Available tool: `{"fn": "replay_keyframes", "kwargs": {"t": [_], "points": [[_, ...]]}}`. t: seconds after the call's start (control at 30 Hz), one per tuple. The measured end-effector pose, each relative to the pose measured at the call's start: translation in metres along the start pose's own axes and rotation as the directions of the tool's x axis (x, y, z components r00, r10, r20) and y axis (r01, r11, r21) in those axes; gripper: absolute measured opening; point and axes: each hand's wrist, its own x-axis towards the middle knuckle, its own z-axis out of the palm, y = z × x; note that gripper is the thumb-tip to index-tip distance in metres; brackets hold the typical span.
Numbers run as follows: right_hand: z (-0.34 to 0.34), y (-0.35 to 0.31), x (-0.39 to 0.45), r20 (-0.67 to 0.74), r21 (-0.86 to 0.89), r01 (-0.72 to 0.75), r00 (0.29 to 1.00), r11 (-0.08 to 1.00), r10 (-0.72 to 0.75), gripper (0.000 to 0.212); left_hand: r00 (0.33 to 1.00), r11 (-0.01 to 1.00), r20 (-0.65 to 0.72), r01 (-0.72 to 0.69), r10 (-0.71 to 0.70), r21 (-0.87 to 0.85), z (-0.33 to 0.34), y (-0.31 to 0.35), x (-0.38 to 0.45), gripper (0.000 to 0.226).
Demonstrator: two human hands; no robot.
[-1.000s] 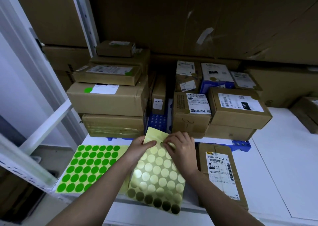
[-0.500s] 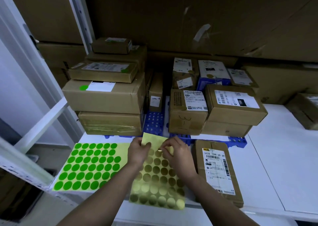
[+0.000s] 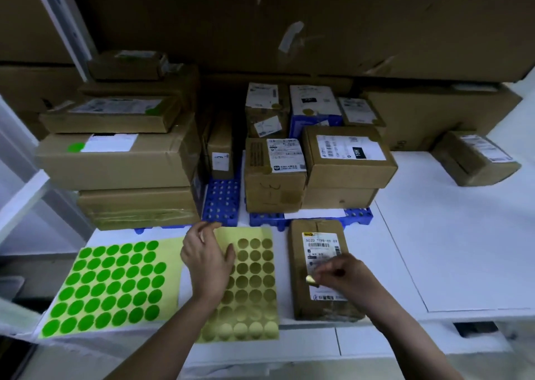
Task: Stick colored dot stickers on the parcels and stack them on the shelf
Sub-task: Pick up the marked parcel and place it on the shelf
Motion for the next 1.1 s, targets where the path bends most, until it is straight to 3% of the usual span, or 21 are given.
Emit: {"fn": "replay_keyframes", "kwargs": {"t": [0.1, 0.17, 0.27, 0.33, 0.43, 0.53, 0.63, 0.77, 0.9, 1.1], "points": [[0.000, 0.012, -0.008, 0.045, -0.118, -0.048, 0.998, 0.992, 0.053, 0.023, 0.987, 0.982, 0.023, -0.155, 0.158, -0.113, -0.008, 0.026, -0.015, 0.038], [0.003, 0.012, -0.011, 0.041, -0.167, -0.064, 0.997, 0.984, 0.071, 0.007, 0.965, 0.948, 0.109, -0.205, 0.237, -0.243, -0.012, 0.042, -0.026, 0.028], [0.007, 0.012, -0.011, 0.029, -0.188, -0.067, 0.997, 0.980, 0.073, 0.016, 0.909, 0.883, 0.283, -0.159, 0.305, -0.441, -0.013, 0.056, -0.043, 0.030], [0.009, 0.009, -0.011, 0.027, -0.227, -0.069, 0.997, 0.971, 0.077, 0.008, 0.888, 0.859, 0.335, -0.119, 0.317, -0.499, -0.011, 0.060, -0.054, 0.038], [0.013, 0.015, -0.011, -0.050, -0.309, -0.068, 0.997, 0.949, 0.055, 0.031, 0.877, 0.859, 0.369, -0.090, 0.308, -0.504, -0.005, 0.060, -0.068, 0.036], [0.019, 0.019, -0.012, -0.127, -0.317, -0.107, 0.989, 0.942, 0.070, 0.017, 0.870, 0.877, 0.400, -0.073, 0.289, -0.475, 0.000, 0.057, -0.077, 0.026], [0.022, 0.021, -0.013, -0.168, -0.353, -0.088, 0.985, 0.931, 0.030, 0.025, 0.855, 0.878, 0.440, -0.036, 0.274, -0.477, 0.003, 0.057, -0.082, 0.012], [0.026, 0.020, -0.015, -0.198, -0.430, -0.065, 0.980, 0.900, -0.024, 0.034, 0.838, 0.878, 0.458, -0.050, 0.295, -0.476, 0.007, 0.058, -0.086, 0.019], [0.031, 0.026, -0.016, -0.243, -0.486, -0.021, 0.964, 0.874, -0.112, 0.005, 0.831, 0.877, 0.466, -0.053, 0.305, -0.478, 0.010, 0.061, -0.088, 0.024], [0.040, 0.043, -0.019, -0.373, -0.491, 0.110, 0.870, 0.864, -0.323, 0.020, 0.786, 0.874, 0.518, -0.057, 0.337, -0.483, 0.006, 0.063, -0.091, 0.036]]}}
